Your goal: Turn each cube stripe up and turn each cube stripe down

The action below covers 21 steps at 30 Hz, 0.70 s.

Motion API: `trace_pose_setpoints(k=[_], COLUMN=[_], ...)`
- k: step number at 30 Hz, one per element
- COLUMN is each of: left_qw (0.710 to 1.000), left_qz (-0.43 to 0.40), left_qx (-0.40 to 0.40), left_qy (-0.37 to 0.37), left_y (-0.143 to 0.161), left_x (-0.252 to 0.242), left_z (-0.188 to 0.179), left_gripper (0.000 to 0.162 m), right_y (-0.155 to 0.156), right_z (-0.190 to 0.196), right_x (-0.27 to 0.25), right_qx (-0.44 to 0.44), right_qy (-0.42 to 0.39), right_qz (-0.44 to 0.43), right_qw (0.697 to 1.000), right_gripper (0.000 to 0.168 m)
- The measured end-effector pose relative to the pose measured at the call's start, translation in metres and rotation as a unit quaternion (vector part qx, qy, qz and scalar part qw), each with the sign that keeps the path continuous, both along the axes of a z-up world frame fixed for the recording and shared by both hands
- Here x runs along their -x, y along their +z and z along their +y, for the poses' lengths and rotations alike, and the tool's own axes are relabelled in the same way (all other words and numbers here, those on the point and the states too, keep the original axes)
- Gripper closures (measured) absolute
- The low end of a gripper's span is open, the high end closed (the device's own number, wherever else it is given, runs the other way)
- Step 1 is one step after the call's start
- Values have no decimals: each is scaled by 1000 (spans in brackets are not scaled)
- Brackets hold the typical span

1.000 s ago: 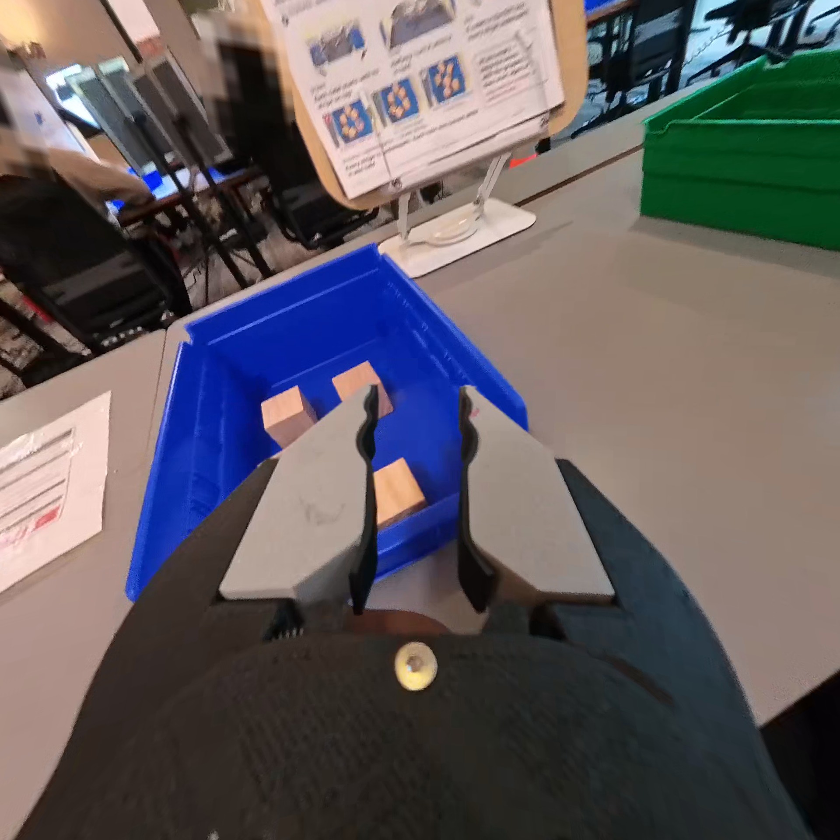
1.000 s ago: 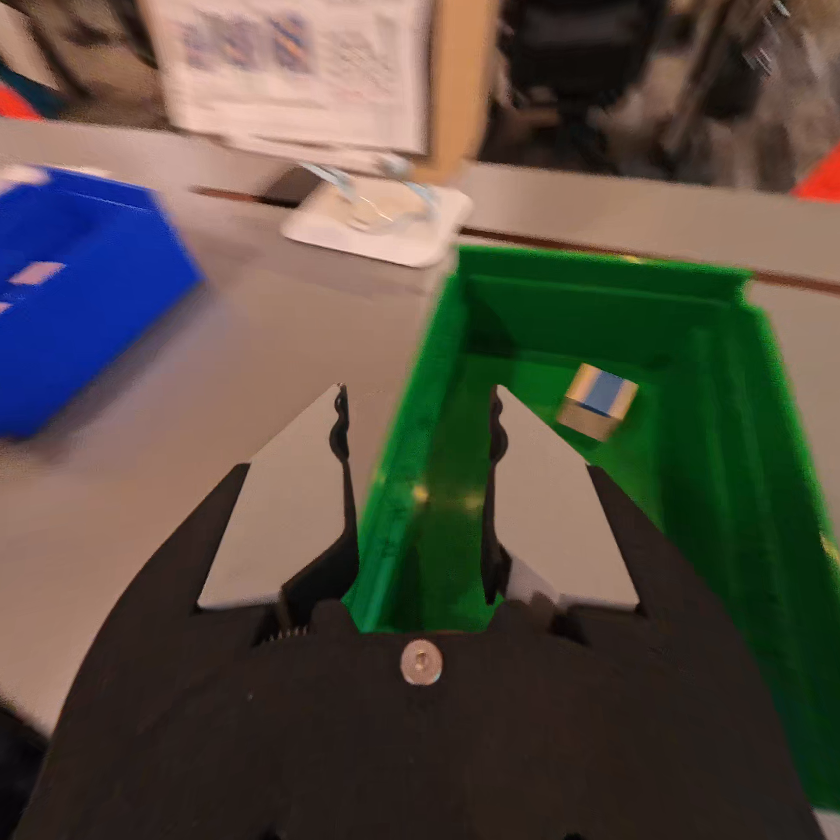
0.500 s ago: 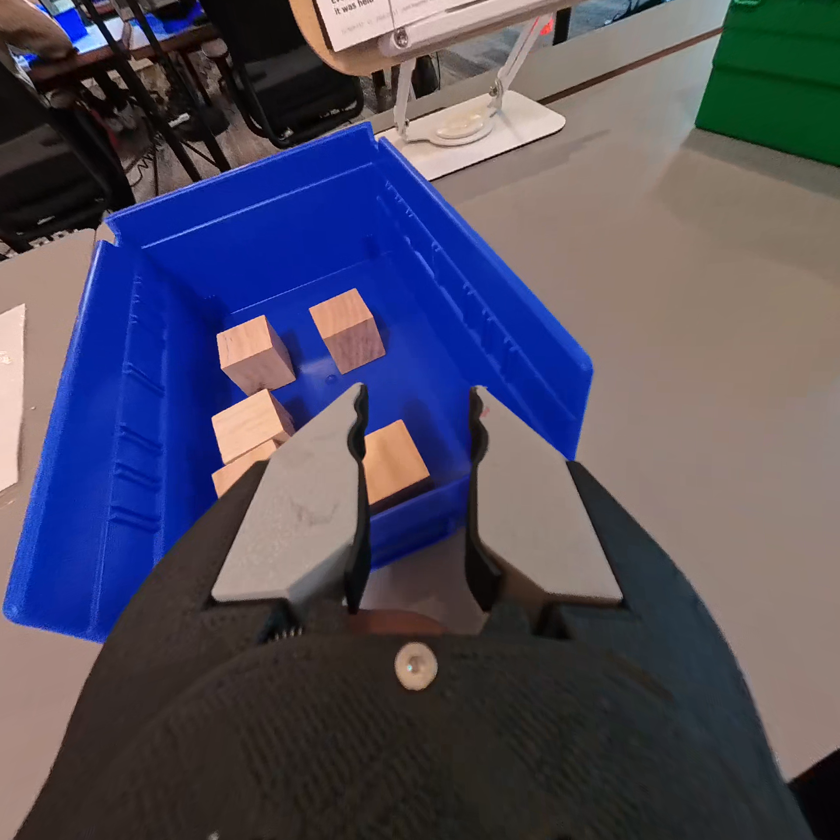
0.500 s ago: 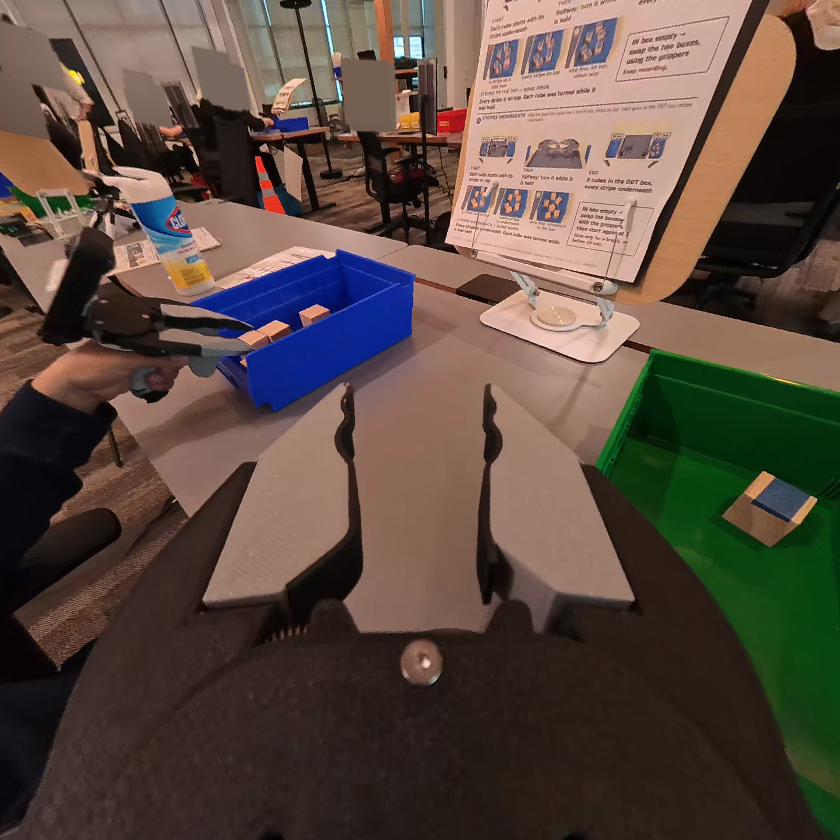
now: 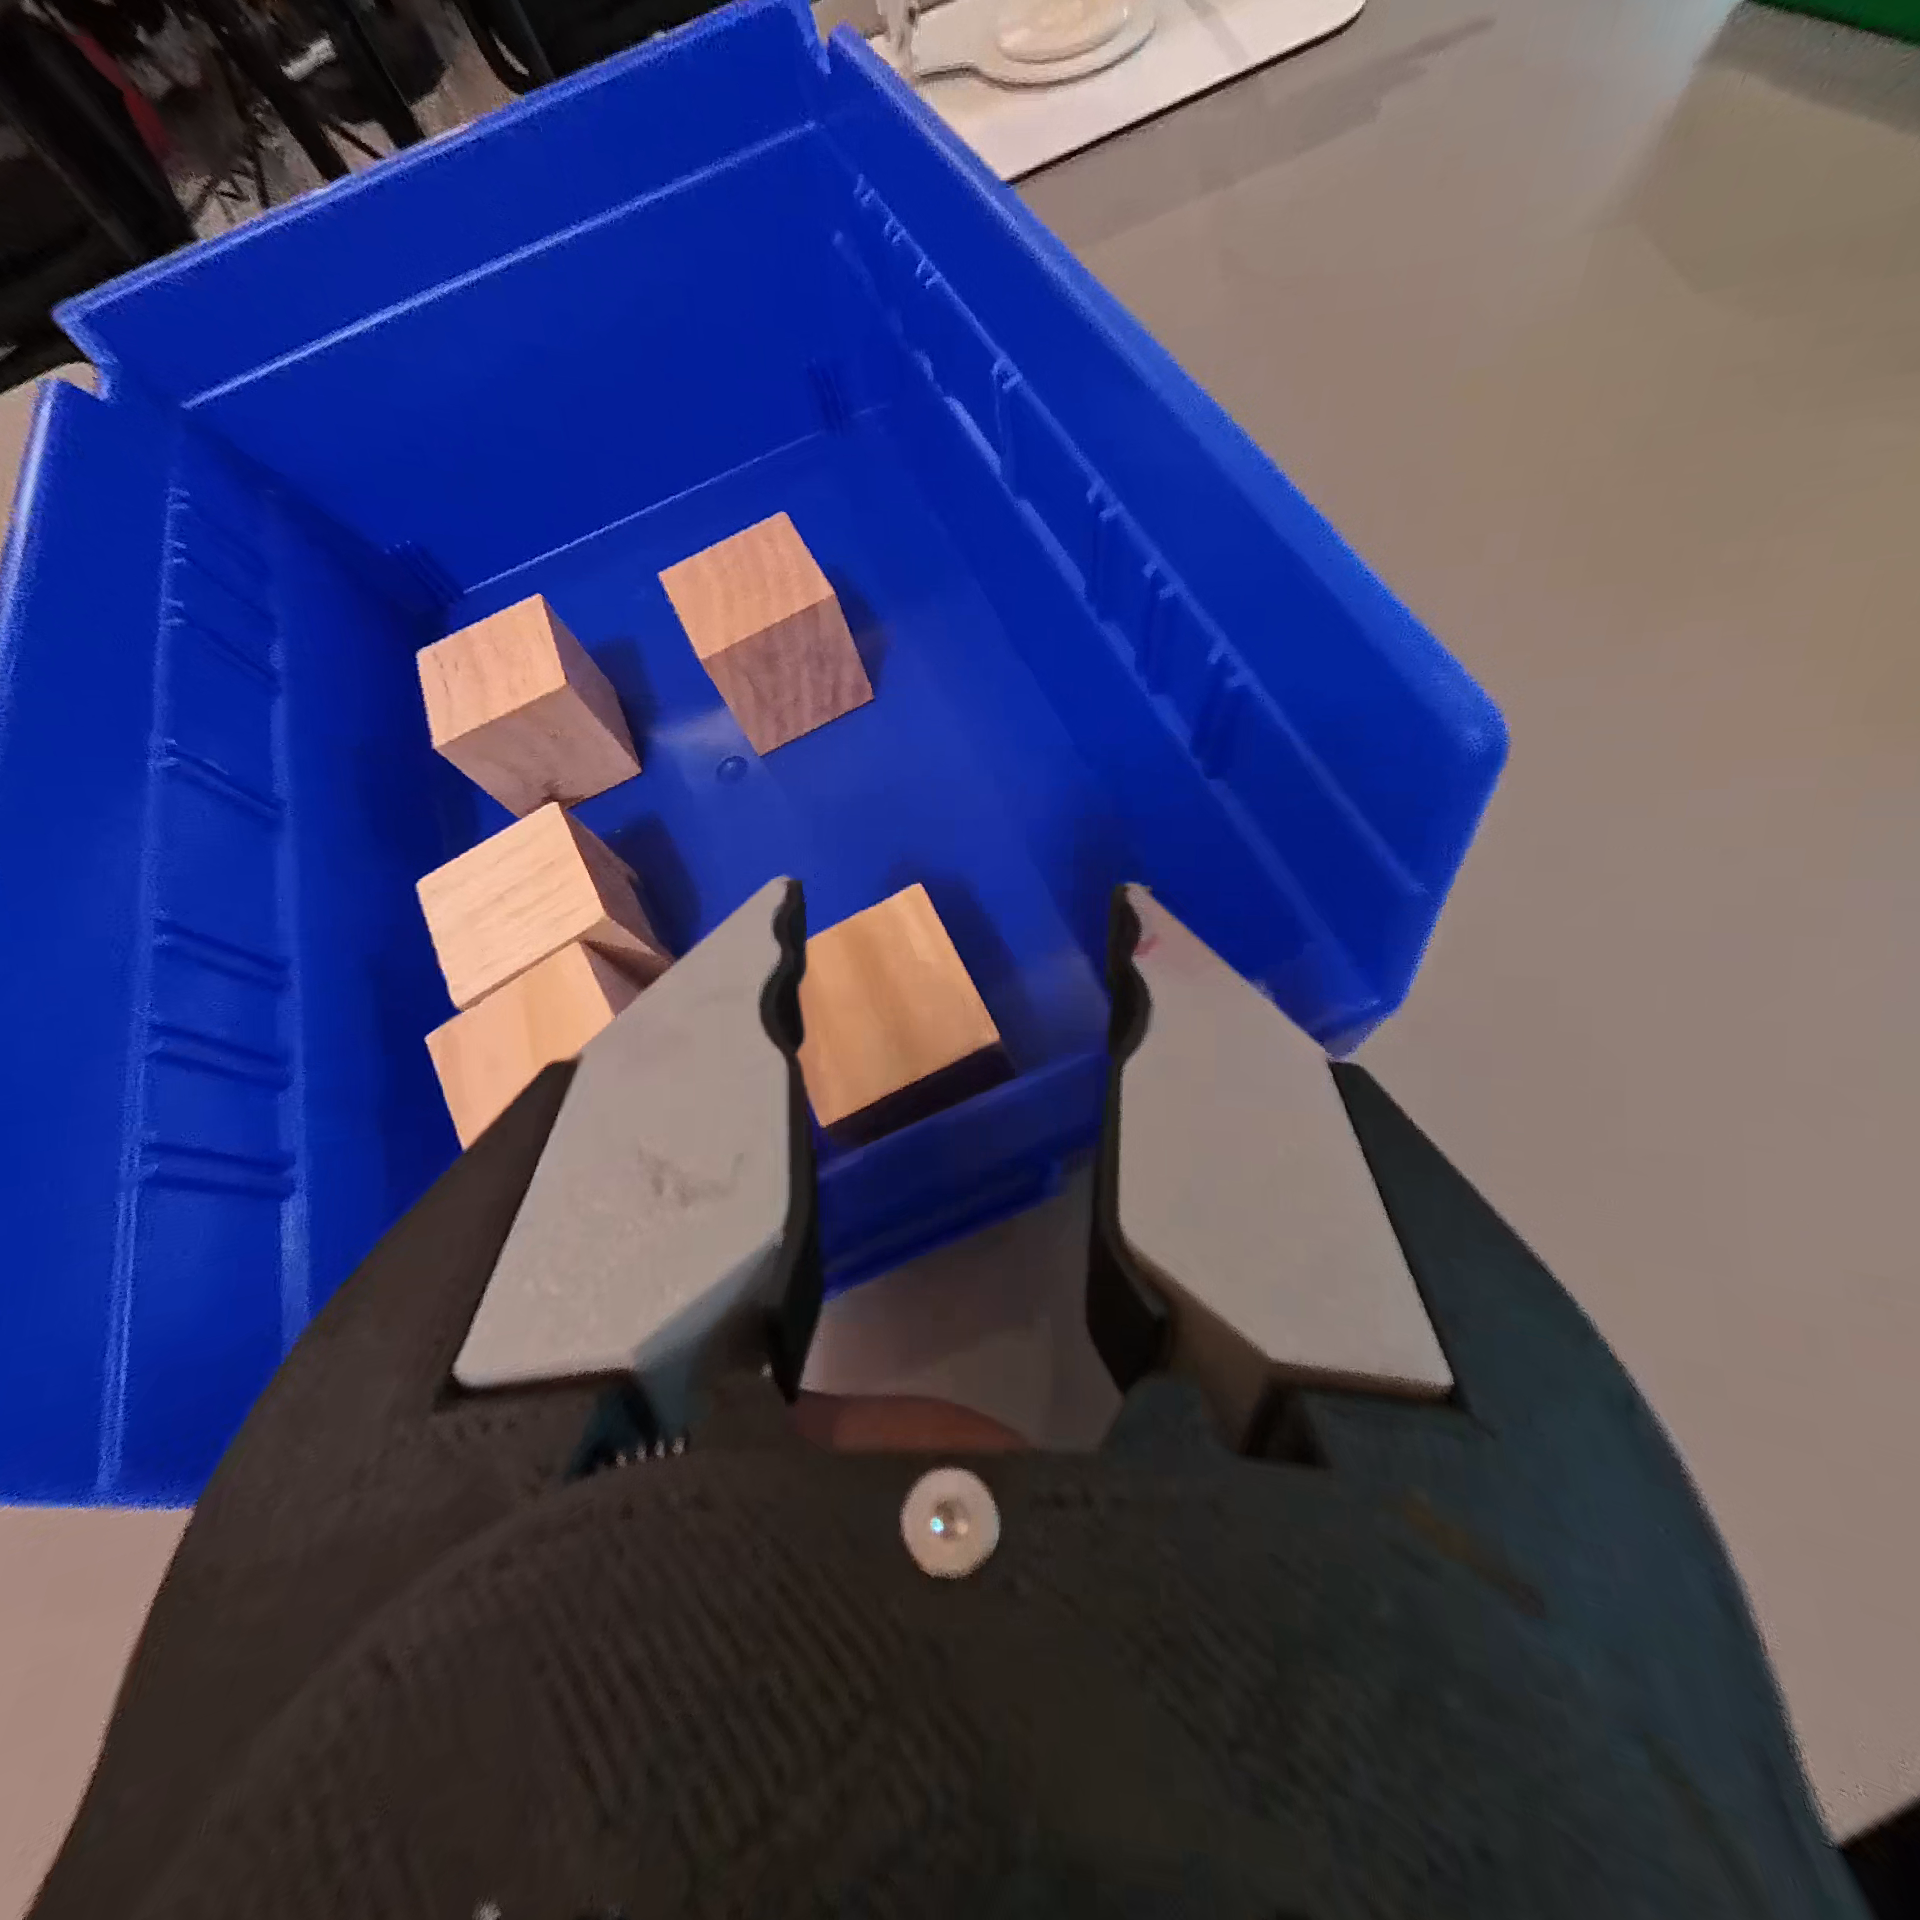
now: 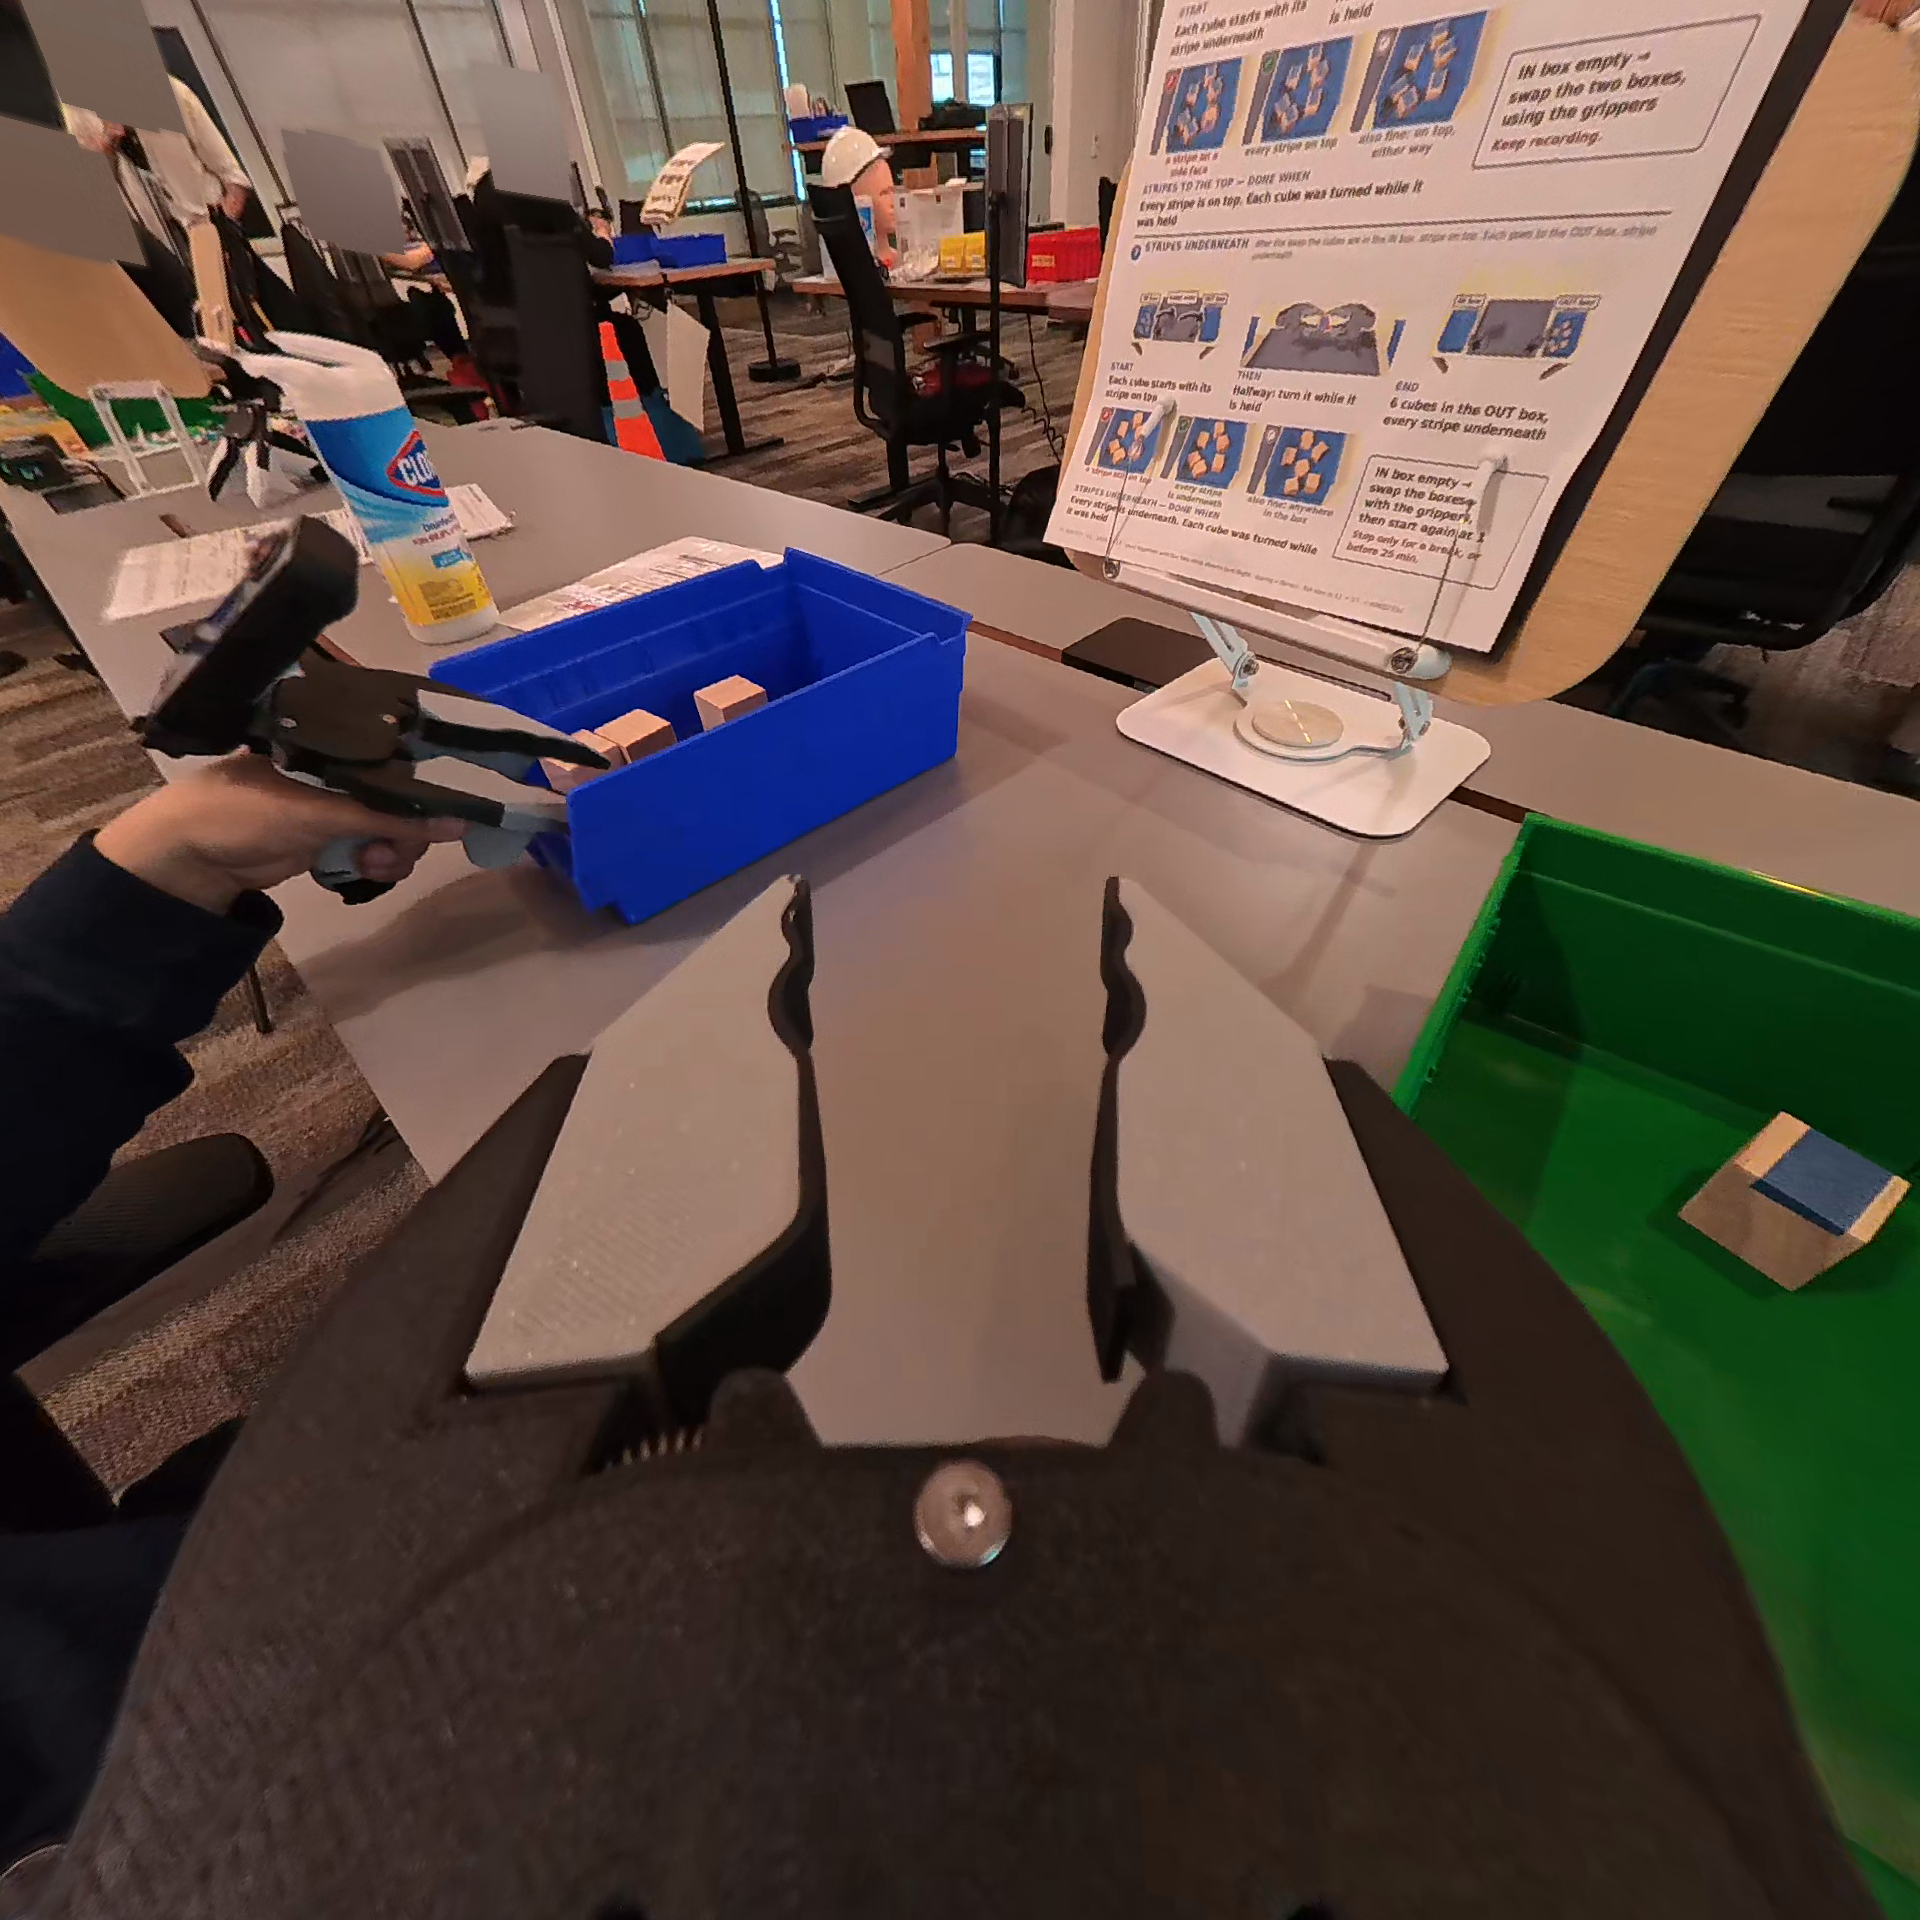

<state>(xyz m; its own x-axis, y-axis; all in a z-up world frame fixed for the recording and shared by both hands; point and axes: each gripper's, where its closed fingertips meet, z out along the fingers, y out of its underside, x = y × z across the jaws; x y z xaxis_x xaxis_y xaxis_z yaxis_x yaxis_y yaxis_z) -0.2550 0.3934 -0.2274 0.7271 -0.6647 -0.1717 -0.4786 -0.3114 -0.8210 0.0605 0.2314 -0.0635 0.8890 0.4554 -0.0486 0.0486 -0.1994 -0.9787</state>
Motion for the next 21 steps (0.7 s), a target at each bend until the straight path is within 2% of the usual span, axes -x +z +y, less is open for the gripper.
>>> trace_pose_setpoints(k=[6, 10, 16, 21], left_qw=[1000, 999, 999, 999], left_qz=[2, 32, 41, 27], left_qx=[5, -2, 3, 0], left_qy=[6, 15, 18, 27], left_y=[-1, -6, -7, 10], left_x=[2, 6, 9, 23], left_z=[0, 1, 0, -1], left_gripper=[103, 101, 106, 100], right_y=[-5, -5, -1, -1], right_z=[3, 1, -4, -4], right_x=[1, 3, 4, 1], right_qx=[7, 6, -1, -1], right_qy=[3, 6, 7, 5], right_qz=[-2, -9, -10, -9], right_qw=[1000, 1000, 1000, 1000], right_gripper=[115, 115, 115, 115])
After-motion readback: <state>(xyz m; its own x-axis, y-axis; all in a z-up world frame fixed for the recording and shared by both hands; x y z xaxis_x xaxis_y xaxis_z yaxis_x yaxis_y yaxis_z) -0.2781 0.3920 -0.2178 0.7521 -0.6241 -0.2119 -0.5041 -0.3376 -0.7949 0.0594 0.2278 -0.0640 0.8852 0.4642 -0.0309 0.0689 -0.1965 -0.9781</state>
